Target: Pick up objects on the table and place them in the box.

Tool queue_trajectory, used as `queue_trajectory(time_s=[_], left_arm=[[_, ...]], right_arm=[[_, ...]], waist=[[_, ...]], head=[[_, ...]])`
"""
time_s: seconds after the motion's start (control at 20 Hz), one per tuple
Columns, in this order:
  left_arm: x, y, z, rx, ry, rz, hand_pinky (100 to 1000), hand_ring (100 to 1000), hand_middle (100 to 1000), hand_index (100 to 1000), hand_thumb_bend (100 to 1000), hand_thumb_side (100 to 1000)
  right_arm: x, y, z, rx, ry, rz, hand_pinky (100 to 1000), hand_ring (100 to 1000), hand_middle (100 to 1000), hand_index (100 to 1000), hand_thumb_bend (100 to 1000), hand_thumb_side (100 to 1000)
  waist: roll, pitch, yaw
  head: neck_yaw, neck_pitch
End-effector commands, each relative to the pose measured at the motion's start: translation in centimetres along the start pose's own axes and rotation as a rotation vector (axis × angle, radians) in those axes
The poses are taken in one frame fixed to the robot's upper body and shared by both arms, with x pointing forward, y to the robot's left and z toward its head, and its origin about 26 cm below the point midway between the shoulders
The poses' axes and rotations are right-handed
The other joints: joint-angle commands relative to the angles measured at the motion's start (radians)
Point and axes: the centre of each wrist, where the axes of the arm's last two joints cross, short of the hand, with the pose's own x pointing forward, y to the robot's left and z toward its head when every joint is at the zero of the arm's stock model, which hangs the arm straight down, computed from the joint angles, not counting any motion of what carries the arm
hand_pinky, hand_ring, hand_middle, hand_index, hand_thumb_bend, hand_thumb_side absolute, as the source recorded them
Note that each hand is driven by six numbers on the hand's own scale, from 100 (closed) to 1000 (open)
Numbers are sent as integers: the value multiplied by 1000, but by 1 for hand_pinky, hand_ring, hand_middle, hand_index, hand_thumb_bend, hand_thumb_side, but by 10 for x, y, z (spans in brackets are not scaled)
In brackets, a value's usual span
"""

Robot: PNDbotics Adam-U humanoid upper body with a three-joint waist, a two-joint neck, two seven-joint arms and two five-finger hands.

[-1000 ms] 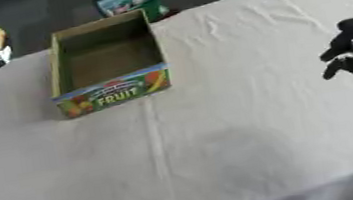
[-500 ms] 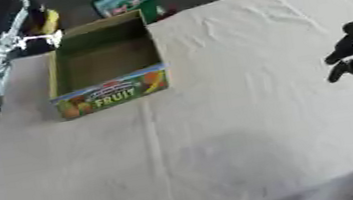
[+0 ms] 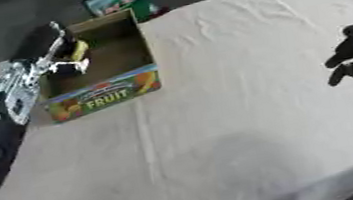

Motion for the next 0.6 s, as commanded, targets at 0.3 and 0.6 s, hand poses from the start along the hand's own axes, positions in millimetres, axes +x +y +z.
queue_trajectory(time_s=[0.3,0.6], left_arm=[[-8,15,0,-36,12,11,711,728,754,790,524,318],[-9,36,4,163,-5,127,658,621,639,746,267,224]], right_arm=[[7,0,-3,13,-24,11,422,560,530,694,100,585],[6,0,-2,7,-20,9,423,560,530,695,100,584]], waist=[[-6,-17,7],[-10,-23,21]], head=[[-5,-8],[-12,-7]])
